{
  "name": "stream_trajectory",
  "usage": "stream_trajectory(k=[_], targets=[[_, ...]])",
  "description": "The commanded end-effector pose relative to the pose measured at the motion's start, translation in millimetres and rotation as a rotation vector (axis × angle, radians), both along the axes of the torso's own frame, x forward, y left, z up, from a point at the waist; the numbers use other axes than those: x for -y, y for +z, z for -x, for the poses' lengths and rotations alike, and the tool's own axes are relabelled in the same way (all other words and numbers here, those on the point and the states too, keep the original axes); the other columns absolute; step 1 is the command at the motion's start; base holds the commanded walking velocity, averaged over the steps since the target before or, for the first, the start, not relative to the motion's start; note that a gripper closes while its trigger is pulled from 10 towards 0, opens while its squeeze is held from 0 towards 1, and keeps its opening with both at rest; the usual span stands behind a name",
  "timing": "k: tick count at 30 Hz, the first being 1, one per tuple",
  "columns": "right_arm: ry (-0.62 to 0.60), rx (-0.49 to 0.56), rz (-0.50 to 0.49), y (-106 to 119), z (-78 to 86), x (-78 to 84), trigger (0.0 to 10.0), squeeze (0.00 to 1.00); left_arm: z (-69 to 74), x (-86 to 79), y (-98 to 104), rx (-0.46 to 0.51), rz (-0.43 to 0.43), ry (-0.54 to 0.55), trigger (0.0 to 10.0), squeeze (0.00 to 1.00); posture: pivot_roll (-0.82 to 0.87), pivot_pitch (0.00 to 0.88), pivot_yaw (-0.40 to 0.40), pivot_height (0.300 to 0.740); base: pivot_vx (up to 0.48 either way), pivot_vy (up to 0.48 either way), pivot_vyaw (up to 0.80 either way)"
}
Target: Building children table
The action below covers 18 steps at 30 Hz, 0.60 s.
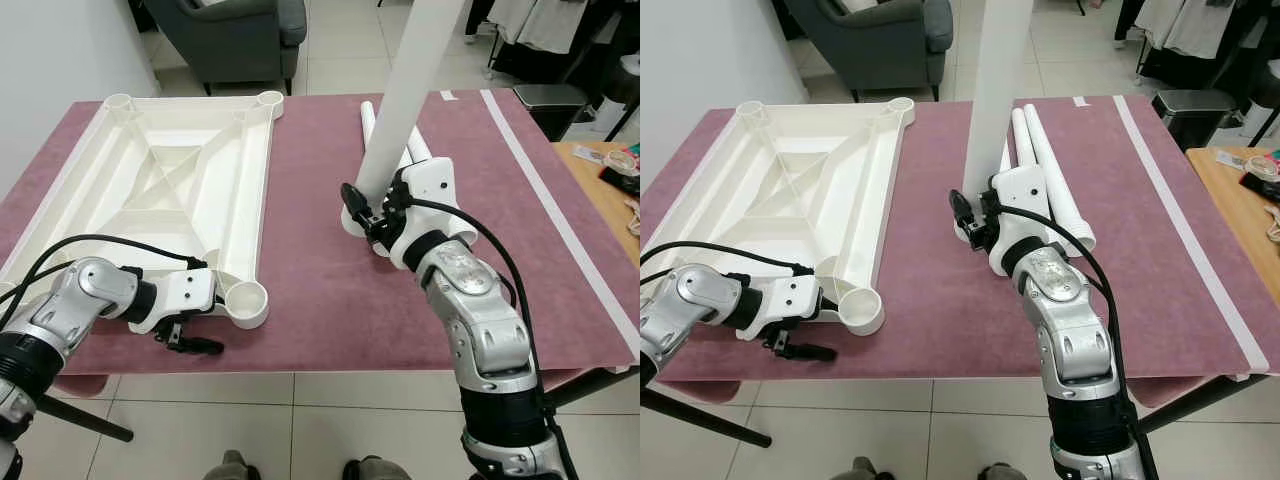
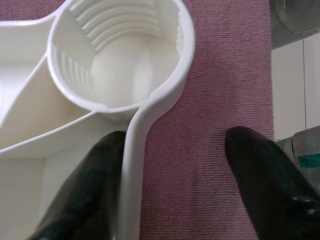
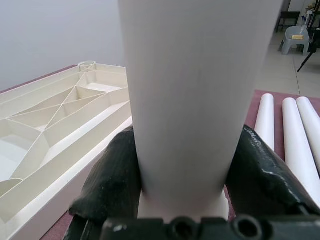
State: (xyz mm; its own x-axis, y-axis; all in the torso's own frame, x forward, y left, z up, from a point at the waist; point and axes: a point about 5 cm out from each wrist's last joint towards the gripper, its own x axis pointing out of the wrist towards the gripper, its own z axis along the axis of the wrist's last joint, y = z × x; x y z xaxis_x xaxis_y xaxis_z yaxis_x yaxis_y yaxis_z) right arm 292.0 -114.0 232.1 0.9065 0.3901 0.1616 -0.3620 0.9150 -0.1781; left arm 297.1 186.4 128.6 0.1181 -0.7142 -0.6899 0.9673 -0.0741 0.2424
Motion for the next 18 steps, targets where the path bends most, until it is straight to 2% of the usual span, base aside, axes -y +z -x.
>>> stream_trajectory(k=[1,6,8,11,16,18], targets=[[0.024,0.007,-0.001,2,3.2,-4.6,10.0,0.00,-4.0,-6.6,-5,0.039,0.000,0.085,0.0,0.00,-0.04,0.111,0.075,0.740,0.000,0.000,0.00],[0.025,0.007,-0.003,2,3.4,-5.2,10.0,0.00,-4.7,-7.8,-6,0.029,0.017,0.101,0.0,0.00,-0.03,0.109,0.075,0.740,0.000,0.000,0.00],[0.027,0.007,-0.005,2,3.3,-5.8,10.0,0.00,-6.0,-5.9,-4,0.023,0.062,0.115,0.0,0.00,-0.03,0.108,0.074,0.740,0.000,0.000,0.00],[0.030,0.009,-0.007,3,2.5,-6.8,10.0,0.00,-7.2,6.7,7,0.023,0.150,0.084,0.0,0.00,-0.03,0.105,0.073,0.740,0.000,0.000,0.00],[0.031,0.009,-0.007,3,2.4,-7.1,10.0,0.00,-7.5,15.5,9,0.026,0.180,0.052,0.0,0.00,-0.03,0.105,0.073,0.740,0.000,0.000,0.00],[0.030,0.009,-0.008,3,2.4,-7.2,10.0,0.00,-8.0,28.2,11,0.042,0.213,0.020,0.0,0.00,-0.03,0.105,0.076,0.740,0.000,0.000,0.00]])
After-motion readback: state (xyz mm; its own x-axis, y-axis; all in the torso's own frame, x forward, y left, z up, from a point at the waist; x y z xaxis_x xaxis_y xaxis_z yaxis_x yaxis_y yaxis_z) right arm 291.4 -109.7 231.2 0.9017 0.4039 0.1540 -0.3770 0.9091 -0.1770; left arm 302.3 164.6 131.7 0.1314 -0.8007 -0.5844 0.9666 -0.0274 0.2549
